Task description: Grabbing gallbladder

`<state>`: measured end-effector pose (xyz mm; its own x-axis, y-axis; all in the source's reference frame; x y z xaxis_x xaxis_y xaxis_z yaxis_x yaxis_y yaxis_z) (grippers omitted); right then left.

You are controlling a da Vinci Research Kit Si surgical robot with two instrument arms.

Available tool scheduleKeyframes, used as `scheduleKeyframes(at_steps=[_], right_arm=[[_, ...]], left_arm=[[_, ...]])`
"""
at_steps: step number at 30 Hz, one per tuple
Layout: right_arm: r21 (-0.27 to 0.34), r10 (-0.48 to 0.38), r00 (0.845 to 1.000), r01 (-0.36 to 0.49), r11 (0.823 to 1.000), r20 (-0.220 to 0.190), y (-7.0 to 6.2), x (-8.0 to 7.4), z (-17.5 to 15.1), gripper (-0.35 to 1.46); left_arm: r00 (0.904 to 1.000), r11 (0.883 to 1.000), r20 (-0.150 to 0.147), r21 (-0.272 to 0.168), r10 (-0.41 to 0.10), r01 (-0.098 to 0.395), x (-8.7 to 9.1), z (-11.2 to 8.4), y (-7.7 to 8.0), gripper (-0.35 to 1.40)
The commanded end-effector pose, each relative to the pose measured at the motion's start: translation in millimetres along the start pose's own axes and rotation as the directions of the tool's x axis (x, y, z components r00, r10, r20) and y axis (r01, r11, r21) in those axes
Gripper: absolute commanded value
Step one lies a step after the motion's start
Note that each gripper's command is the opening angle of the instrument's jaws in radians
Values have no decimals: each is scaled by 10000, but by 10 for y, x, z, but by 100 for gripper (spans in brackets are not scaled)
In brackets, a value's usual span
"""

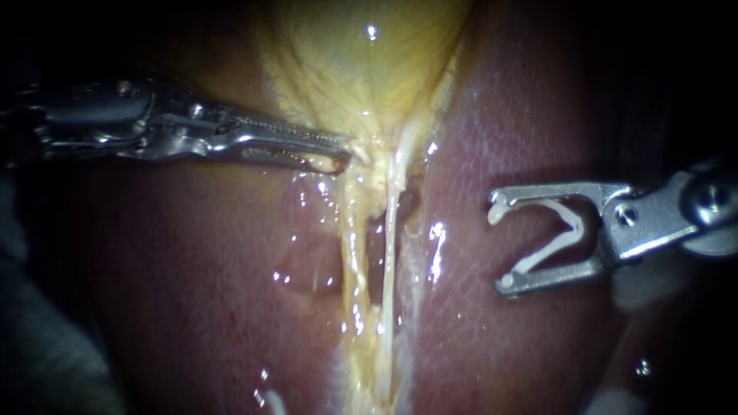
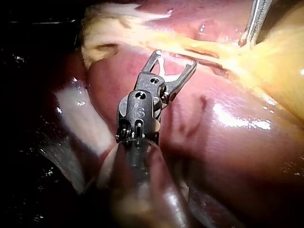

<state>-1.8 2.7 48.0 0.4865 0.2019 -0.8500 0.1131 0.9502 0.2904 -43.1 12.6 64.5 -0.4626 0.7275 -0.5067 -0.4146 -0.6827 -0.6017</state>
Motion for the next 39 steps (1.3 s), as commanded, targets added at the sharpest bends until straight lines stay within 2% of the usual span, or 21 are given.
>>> scheduleKeyframes(at_steps=[1,8,15,21,26,39], right_arm=[[1,-2,10000,2,10000,0,0,0,0,48],[2,-2,10000,2,10000,0,0,0,0,48],[0,-1,10000,1,10000,0,0,0,0,48],[-1,0,10000,0,10000,1,0,0,0,48],[-1,-1,10000,1,10000,0,0,0,0,48],[0,-1,10000,1,10000,0,0,0,0,48]], left_arm=[[10000,10000,41,-16,-78,78,2,-2,2,-35],[9998,9997,117,-182,-173,175,19,-26,10,-35],[9995,9995,112,-22,-300,301,40,-62,6,-35],[9994,9994,33,63,-355,355,45,-79,2,-35],[9993,9992,-12,126,-377,377,46,-85,-3,-35],[9992,9991,-15,142,-389,390,46,-86,-3,-35]])
